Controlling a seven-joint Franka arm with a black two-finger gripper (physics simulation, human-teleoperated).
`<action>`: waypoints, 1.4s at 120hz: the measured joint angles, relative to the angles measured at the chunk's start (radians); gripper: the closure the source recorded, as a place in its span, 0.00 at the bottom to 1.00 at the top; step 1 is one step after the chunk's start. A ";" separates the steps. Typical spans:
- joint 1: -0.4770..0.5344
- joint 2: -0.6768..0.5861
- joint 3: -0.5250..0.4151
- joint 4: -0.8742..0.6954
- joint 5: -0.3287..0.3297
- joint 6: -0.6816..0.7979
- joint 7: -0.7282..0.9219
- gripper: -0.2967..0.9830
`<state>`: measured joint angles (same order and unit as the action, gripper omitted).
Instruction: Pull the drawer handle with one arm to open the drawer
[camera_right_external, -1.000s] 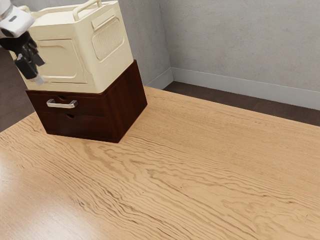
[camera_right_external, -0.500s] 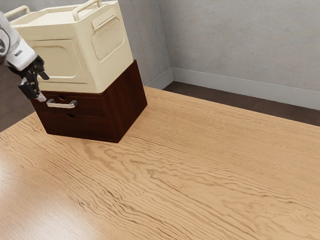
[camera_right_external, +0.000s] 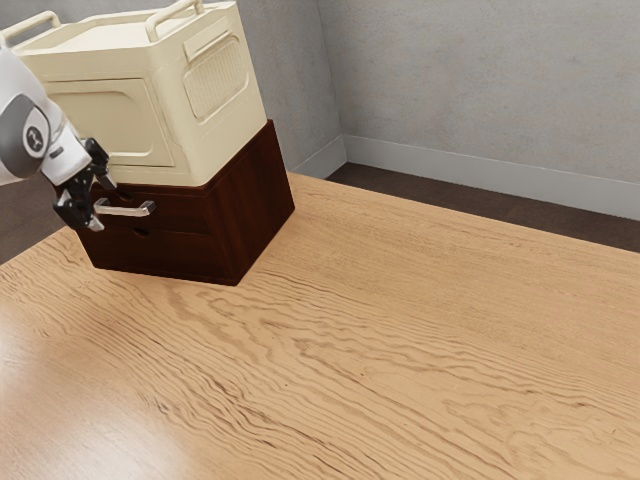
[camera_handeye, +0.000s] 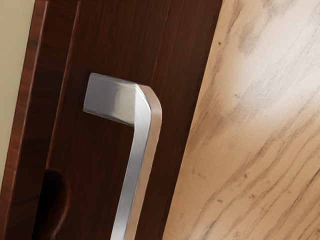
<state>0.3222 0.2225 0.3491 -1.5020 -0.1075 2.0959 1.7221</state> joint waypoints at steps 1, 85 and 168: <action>0.000 -0.004 -0.001 -0.006 0.000 0.003 0.002 0.29; 0.001 0.009 -0.004 -0.060 -0.001 0.110 0.078 0.49; 0.007 -0.025 0.004 -0.123 -0.094 0.111 0.084 0.73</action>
<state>0.3295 0.1974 0.3532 -1.6250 -0.2020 2.2072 1.8062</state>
